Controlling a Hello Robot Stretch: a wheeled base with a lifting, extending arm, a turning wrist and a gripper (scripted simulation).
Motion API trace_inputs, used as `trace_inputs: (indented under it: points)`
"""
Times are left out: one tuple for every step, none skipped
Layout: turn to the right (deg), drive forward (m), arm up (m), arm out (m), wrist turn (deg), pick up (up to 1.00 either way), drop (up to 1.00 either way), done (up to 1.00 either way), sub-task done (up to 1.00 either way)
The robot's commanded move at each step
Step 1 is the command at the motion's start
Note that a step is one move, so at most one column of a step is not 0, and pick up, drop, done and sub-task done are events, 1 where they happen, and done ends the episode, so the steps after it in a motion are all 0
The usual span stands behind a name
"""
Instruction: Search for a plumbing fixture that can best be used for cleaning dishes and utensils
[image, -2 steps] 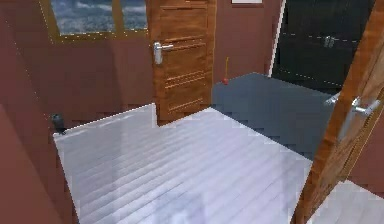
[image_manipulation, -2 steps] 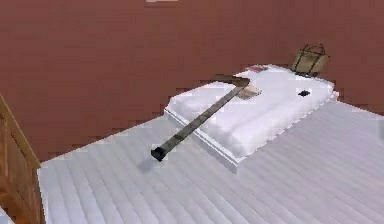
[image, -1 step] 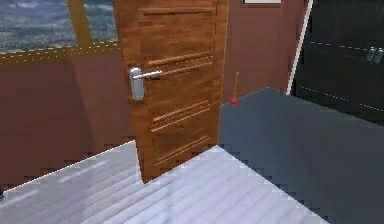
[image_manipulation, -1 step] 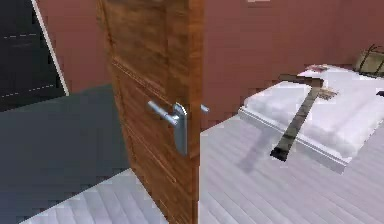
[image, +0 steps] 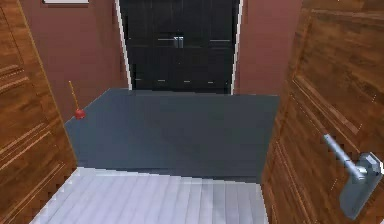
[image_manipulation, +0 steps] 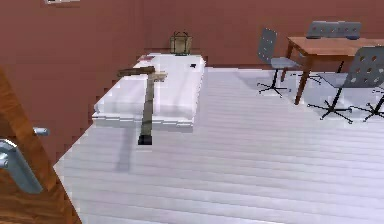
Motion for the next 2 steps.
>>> trace_inputs:
  points:
    - [6.0,0.0,0.0,0.0,0.0,0.0,0.0,0.0,0.0]
    - [0.0,1.0,0.0,0.0,0.0,0.0,0.0,0.0,0.0]
